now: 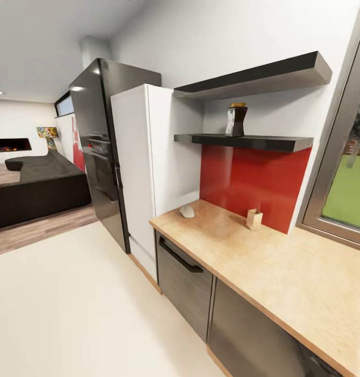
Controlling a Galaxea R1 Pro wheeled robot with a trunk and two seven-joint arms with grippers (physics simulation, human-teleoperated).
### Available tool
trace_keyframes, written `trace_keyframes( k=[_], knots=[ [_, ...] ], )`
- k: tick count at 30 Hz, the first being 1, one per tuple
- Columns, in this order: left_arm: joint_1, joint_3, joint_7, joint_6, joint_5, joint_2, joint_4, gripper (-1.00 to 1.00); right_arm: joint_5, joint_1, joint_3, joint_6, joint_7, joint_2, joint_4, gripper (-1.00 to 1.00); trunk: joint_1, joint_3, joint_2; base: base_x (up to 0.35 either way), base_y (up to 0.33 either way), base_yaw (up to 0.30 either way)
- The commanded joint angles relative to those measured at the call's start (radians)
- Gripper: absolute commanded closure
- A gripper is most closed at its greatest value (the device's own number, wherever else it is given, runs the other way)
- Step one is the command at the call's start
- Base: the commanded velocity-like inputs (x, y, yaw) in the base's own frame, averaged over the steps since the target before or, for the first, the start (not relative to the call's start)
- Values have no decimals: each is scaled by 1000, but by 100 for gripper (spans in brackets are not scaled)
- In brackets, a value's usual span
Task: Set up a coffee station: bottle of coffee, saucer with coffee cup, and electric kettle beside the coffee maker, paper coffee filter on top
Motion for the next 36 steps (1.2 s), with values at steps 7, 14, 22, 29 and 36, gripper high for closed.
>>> trace_keyframes(
  k=[7,14,22,29,36],
  knots=[
    [0,4,0,-4,-2,0,1,-100,1,-1,2,-6,2,0,3,-100,0,0,-1,2,-7,294],
    [0,4,0,-3,-5,-2,1,-100,1,-1,2,-4,3,0,3,-100,0,0,-1,0,-79,246],
    [0,3,0,-3,-12,-1,0,-100,8,-1,10,26,3,8,1,-100,0,-3,-1,0,-262,35],
    [0,10,0,4,-3,5,-1,-100,34,-1,14,-2,-3,129,-235,-100,0,-4,-1,0,-39,1],
    [0,10,0,6,-4,4,-1,-100,19,-1,12,-22,-6,191,-729,-100,0,-4,-1,0,0,0]
  ],
)
